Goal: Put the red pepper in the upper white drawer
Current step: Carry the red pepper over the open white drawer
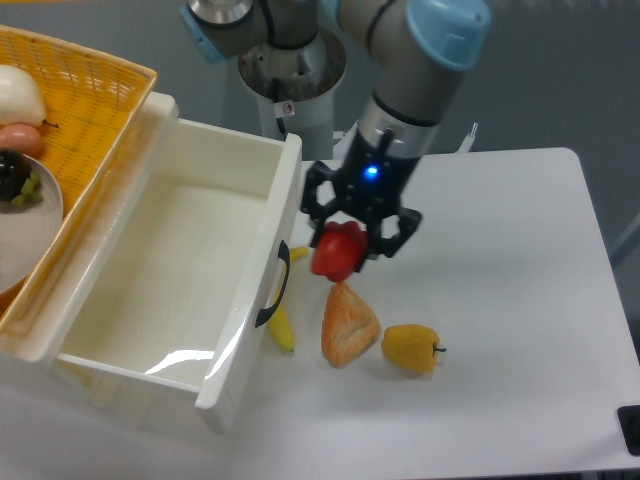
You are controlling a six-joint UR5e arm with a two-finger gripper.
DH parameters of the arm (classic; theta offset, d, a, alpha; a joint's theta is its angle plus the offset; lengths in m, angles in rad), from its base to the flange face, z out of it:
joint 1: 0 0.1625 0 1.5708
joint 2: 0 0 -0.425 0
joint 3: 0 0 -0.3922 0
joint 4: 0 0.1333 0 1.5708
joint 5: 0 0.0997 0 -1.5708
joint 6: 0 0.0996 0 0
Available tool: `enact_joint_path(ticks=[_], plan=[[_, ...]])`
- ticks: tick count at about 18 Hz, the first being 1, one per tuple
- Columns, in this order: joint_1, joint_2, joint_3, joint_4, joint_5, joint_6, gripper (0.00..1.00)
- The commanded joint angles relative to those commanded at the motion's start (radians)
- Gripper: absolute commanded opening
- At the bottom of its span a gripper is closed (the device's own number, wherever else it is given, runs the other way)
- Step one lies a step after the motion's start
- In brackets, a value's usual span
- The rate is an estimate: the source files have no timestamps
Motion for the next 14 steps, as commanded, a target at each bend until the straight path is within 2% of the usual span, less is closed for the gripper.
enact_joint_path(ticks=[6, 10, 14], plan=[[-0.078, 0.049, -0.002, 0.0, 0.009, 0.012, 0.26], [-0.126, 0.051, -0.02, -0.009, 0.046, 0.135, 0.28], [-0.149, 0.048, -0.028, -0.021, 0.074, 0.201, 0.28]])
